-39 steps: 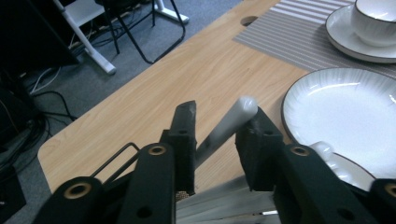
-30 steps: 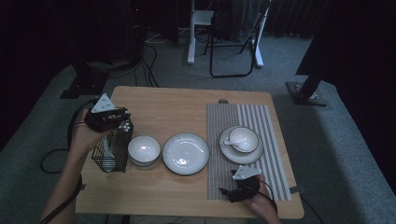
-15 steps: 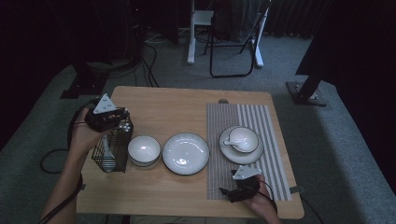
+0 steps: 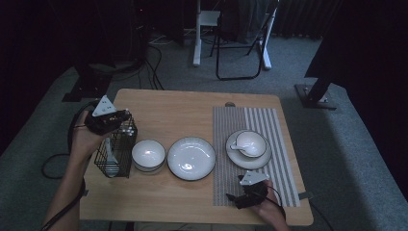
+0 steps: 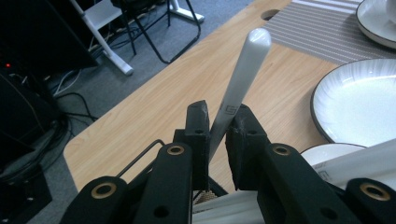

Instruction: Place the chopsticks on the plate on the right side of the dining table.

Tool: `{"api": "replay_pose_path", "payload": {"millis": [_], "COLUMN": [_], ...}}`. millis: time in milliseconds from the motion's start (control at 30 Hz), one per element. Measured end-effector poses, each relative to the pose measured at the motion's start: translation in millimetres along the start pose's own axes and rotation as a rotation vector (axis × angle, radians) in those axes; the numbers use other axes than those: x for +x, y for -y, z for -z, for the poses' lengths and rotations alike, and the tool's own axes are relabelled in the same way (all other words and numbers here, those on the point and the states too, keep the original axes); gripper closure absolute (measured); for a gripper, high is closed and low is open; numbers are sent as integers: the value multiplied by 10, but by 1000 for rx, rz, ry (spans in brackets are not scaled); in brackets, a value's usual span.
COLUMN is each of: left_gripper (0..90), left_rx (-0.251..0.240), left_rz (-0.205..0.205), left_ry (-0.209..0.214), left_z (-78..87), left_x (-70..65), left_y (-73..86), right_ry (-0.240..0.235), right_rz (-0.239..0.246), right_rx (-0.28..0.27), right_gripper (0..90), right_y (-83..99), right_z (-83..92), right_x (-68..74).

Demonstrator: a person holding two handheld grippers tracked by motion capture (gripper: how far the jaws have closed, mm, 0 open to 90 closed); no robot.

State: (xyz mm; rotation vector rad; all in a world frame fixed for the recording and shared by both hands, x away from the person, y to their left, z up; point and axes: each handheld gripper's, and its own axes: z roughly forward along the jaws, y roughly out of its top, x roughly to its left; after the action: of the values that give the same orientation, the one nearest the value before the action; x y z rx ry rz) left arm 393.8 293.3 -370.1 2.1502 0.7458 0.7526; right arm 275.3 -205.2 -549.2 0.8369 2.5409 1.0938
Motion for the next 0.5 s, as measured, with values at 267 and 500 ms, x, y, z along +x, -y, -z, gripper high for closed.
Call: {"api": "replay_pose_path", "payload": {"millis": [267, 500], "left_gripper": [783, 779], "left_rx": [14, 6], "left_rz": [-9, 27], "left_ry": [-11, -26], "left_z": [-63, -88], "left_x": [-2, 57], "left_y": [29, 110], "right_ry": [0, 0], "right_rz": [1, 1], "right_rx": [0, 0], "right_gripper": [137, 137], "right_y": [0, 0], "right_z": [0, 0], "right_x": [0, 0]}}
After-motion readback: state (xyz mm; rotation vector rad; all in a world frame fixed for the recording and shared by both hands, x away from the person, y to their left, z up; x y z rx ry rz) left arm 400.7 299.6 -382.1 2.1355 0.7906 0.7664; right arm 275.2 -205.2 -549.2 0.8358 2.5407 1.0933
